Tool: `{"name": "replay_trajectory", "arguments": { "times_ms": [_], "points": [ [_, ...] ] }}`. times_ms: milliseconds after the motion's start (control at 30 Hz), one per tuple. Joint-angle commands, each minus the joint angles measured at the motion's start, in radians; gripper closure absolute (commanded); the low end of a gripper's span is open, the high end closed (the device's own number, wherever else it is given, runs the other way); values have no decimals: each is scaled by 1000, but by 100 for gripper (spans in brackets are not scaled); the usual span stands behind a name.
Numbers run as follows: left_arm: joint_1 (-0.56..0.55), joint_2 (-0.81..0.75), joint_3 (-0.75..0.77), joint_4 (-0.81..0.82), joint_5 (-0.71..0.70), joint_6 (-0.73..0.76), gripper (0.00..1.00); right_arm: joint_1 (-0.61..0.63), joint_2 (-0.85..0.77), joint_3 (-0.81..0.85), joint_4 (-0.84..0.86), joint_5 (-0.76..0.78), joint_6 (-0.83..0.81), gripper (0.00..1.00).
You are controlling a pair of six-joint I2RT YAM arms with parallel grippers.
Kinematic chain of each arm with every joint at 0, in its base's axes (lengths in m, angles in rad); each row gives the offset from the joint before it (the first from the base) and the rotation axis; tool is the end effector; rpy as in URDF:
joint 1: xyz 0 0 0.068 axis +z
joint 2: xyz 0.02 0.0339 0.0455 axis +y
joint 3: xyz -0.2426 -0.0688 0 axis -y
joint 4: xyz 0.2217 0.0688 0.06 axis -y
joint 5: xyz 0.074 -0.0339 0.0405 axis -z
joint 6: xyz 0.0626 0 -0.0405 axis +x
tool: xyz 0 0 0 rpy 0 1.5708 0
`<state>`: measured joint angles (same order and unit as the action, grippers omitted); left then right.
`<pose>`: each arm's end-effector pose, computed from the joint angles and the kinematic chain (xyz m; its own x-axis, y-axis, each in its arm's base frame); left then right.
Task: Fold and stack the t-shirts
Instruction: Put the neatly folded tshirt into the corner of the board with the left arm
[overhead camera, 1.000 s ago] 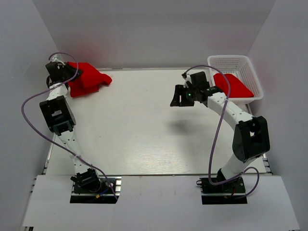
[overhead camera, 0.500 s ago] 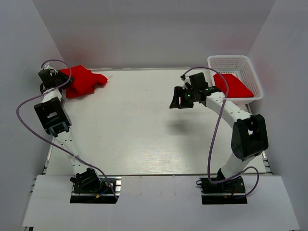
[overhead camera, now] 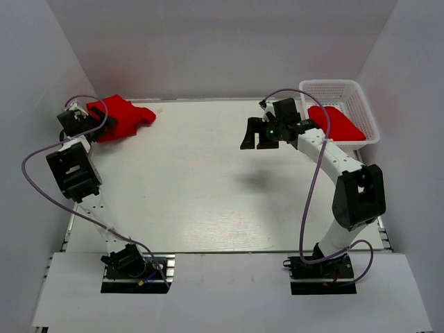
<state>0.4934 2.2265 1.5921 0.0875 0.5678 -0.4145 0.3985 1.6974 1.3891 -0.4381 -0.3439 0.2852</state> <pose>0.4478 0.2026 0.1568 -0.4213 -0.6121 -0.6692 -0.1797 0.7796 -0.6000 0.3399 0.1660 0.2538 -0.7675 -0.0357 -0.6401 -0.3934 0.8146 0.4262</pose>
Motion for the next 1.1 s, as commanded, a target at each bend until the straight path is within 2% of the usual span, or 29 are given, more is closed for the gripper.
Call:
{"name": "replay_trajectory", "arguments": {
  "times_ms": [0, 100, 200, 267, 367, 400, 500, 567, 700, 767, 900, 1067],
  "points": [
    [-6, -180, -131, 95, 1, 23, 8, -4, 7, 34, 29, -33, -14, 18],
    [-15, -290, -257, 130, -34, 8, 6, -4, 1, 33, 42, -55, -17, 17],
    [-15, -457, -363, 130, -193, 8, 3, -6, -19, 22, 50, -60, -20, 15],
    [-15, -530, -373, 81, -241, 20, 3, -6, -30, 13, 78, -66, -26, 14],
    [-15, -637, -345, -67, -227, 68, 3, -7, -41, 28, 94, -63, -26, 11],
    [-15, -660, -345, -110, -148, 83, 3, -7, -39, 36, 98, -53, -24, 10],
    [-39, -772, -391, -195, -82, 138, 3, -12, -39, 71, 127, -32, -24, 10],
    [-53, -853, -400, -254, -72, 184, 2, -10, -39, 119, 116, 12, -32, 10],
    [-98, -925, -344, -506, -25, 327, 2, -9, -51, 179, 84, 158, -84, 10],
    [-142, -964, -357, -555, -3, 356, 2, -9, -71, 170, 90, 187, -106, 10],
    [-251, -1082, -403, -601, -54, 416, 2, -6, -132, 122, 139, 266, -118, 10],
    [-435, -1154, -464, -601, -80, 532, 2, 0, -275, -34, 243, 368, -91, 10]
  ]
}}
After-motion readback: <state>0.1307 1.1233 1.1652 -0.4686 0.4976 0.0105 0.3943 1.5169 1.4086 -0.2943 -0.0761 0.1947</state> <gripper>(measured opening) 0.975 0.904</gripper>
